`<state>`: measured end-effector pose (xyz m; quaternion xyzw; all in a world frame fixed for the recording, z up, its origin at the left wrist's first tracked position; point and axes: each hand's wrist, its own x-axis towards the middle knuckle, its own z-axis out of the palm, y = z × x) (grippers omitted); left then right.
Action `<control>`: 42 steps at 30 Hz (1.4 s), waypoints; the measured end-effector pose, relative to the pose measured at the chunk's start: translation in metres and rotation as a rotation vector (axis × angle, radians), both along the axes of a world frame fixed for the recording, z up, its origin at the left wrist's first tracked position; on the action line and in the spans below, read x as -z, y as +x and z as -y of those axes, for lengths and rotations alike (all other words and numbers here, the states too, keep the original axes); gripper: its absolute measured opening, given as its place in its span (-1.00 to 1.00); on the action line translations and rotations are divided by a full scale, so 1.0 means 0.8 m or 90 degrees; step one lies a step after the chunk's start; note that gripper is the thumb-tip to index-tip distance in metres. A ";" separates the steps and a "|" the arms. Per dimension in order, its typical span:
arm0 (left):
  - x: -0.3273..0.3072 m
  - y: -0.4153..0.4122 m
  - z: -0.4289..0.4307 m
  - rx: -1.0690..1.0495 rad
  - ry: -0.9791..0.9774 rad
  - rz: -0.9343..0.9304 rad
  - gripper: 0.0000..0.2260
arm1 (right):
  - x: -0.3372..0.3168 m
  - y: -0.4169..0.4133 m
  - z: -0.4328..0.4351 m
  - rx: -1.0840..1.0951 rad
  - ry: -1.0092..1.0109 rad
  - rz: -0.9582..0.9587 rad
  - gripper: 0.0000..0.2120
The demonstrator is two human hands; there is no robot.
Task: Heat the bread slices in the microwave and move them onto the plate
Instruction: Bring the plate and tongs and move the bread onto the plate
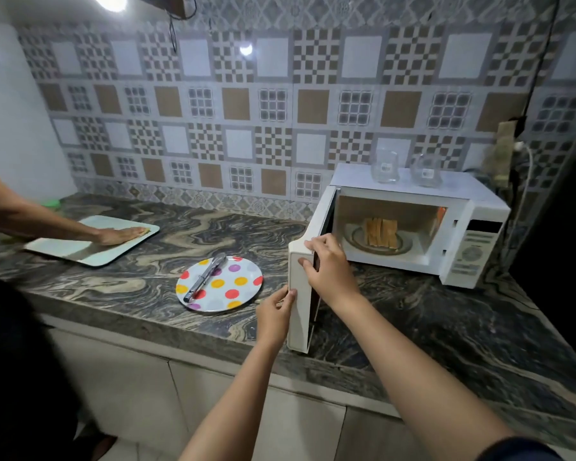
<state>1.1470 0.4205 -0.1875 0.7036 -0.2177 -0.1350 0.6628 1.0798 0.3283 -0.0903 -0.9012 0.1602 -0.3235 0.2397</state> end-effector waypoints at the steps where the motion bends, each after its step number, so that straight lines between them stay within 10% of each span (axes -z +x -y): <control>1: 0.002 -0.001 0.000 -0.016 0.000 0.000 -0.74 | -0.001 0.000 0.000 0.005 -0.013 -0.006 -0.68; 22: -0.008 0.055 -0.047 -0.097 0.118 0.108 -0.65 | -0.041 0.060 -0.048 -0.107 -0.093 0.014 -0.78; 42: 0.104 0.443 -0.161 -0.121 0.341 0.013 -0.76 | 0.182 0.327 0.002 0.257 0.327 -0.304 -0.73</control>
